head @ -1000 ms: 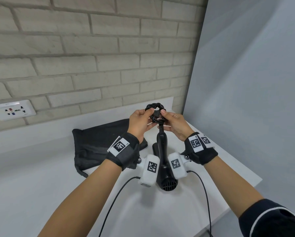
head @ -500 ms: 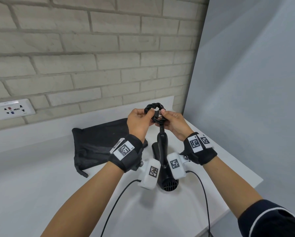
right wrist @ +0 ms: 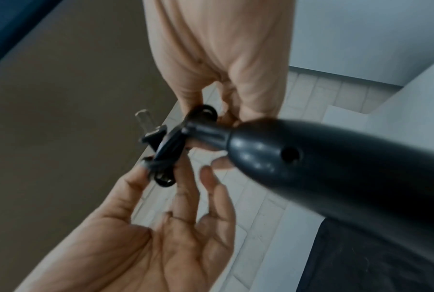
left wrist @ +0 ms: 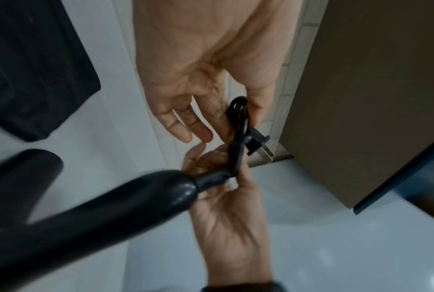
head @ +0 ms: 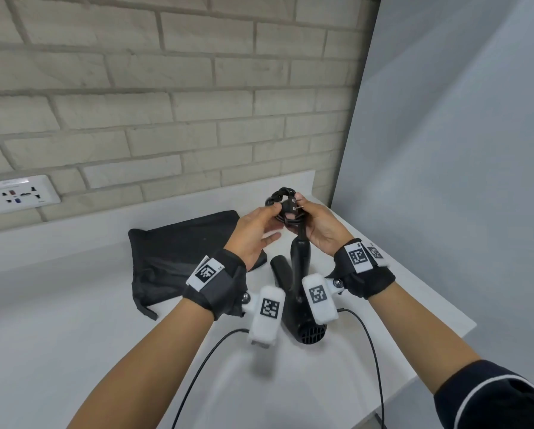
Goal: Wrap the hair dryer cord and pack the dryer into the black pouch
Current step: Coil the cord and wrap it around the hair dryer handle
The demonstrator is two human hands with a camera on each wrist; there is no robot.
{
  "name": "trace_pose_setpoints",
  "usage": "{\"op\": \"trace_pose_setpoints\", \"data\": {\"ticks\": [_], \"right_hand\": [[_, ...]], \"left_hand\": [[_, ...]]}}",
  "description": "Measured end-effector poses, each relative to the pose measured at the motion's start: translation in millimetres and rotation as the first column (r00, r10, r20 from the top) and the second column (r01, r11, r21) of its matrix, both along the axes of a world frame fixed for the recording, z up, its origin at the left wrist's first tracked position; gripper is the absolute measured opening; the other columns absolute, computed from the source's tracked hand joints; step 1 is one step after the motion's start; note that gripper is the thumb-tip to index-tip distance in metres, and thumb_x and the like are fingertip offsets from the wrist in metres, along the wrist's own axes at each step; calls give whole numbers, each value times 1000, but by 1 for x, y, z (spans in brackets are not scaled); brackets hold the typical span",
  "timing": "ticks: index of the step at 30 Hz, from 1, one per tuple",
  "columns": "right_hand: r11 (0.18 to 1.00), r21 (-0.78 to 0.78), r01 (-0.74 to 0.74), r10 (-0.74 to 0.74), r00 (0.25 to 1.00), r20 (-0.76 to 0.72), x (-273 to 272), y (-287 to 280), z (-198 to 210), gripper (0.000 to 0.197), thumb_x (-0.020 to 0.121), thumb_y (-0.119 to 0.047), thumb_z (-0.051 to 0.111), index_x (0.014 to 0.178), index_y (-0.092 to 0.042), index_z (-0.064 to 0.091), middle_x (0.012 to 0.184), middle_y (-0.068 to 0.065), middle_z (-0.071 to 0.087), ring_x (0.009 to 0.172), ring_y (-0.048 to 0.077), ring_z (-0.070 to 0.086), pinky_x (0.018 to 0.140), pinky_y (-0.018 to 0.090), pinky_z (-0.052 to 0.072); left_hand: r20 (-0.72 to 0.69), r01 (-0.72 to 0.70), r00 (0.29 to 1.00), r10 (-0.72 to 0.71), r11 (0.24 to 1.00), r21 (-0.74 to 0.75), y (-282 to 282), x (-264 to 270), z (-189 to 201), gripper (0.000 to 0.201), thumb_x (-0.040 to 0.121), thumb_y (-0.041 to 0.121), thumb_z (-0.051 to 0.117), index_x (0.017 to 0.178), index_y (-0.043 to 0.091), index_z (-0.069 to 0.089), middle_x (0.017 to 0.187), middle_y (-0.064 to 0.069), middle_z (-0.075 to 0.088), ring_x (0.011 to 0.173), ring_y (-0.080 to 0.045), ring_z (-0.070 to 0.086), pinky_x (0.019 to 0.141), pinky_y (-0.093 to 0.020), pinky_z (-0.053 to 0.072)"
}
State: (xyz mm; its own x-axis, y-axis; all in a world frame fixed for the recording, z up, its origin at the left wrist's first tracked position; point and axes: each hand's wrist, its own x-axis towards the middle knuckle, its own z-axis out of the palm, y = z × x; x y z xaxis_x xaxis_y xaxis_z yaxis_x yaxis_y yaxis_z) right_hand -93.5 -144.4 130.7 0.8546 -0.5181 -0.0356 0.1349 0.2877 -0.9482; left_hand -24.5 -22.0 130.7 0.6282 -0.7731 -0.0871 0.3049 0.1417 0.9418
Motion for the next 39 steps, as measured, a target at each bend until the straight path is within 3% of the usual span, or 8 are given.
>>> {"op": "trace_pose_setpoints", "data": {"ticks": [3, 7, 15, 24, 28, 32, 34, 39], "right_hand": [[996, -57, 61, -62, 998, -19, 4, 1, -3, 27, 95, -29, 45, 96, -6, 60, 83, 8, 65, 74, 16, 63, 72, 24, 52], [994, -26, 103, -103, 995, -7, 6, 3, -4, 26, 95, -29, 46, 86, -9, 61, 61, -2, 68, 54, 6, 63, 50, 16, 49], [989, -116, 91, -92, 996, -8, 2, 8, -3, 29, 94, -33, 47, 84, -11, 63, 59, -5, 67, 51, 4, 60, 47, 15, 46], [954, -297, -44, 1, 989, -145, -20, 13, -15, 60, 93, -58, 17, 94, -20, 64, 80, 5, 67, 73, 15, 61, 78, 27, 46], [903, -404, -149, 44, 965, -257, -37, 14, -30, 27, 91, -36, 51, 112, -19, 56, 102, 7, 65, 95, 13, 59, 86, 24, 42], [867, -472, -156, -24, 935, -354, -45, 11, -51, 38, 82, -11, 67, 115, -13, 50, 111, 11, 59, 103, 20, 55, 86, 23, 45], [869, -484, -98, -97, 927, -362, -46, 9, -58, 41, 81, -16, 69, 114, -14, 44, 108, 9, 57, 100, 22, 55, 86, 31, 47], [873, -487, -35, -197, 887, -417, -52, 4, -69, 57, 80, -39, 67, 123, -12, 40, 117, 11, 55, 109, 27, 57, 89, 45, 53]], "left_hand": [[36, 23, 999, -26, 997, 77, 4, -3, -7, 16, 92, 30, 51, 92, 18, 61, 88, 2, 59, 87, -12, 52, 77, -25, 45], [86, 32, 995, -41, 994, 103, 6, 3, -1, 16, 93, 29, 50, 90, 17, 60, 89, 0, 59, 83, -12, 54, 75, -26, 45], [20, -104, 994, 105, 992, -72, 3, 3, -2, 10, 89, 17, 58, 89, 7, 60, 89, -8, 65, 71, -13, 65, 69, -17, 57], [-47, -210, 976, 214, 975, 74, -5, 6, -2, 13, 90, 15, 57, 77, 14, 58, 75, 0, 59, 64, -9, 46, 56, -16, 37], [-84, -182, 979, 188, 980, 75, -7, 6, -2, 14, 91, 9, 54, 79, 9, 58, 75, -3, 59, 61, -8, 47, 45, -10, 42], [-69, -135, 987, 144, 985, 111, -7, 2, -4, 13, 92, 5, 50, 82, 9, 58, 81, -4, 60, 69, -11, 54, 51, -11, 48], [-53, -72, 995, 79, 990, 117, -5, -1, -3, 9, 92, 2, 50, 92, 6, 57, 85, -6, 61, 73, -15, 58, 52, -11, 52], [16, 66, 997, -69, 991, 115, 0, -12, 0, 32, 88, -1, 54, 119, 4, 47, 92, -12, 64, 78, -21, 64, 62, -16, 56]]}}
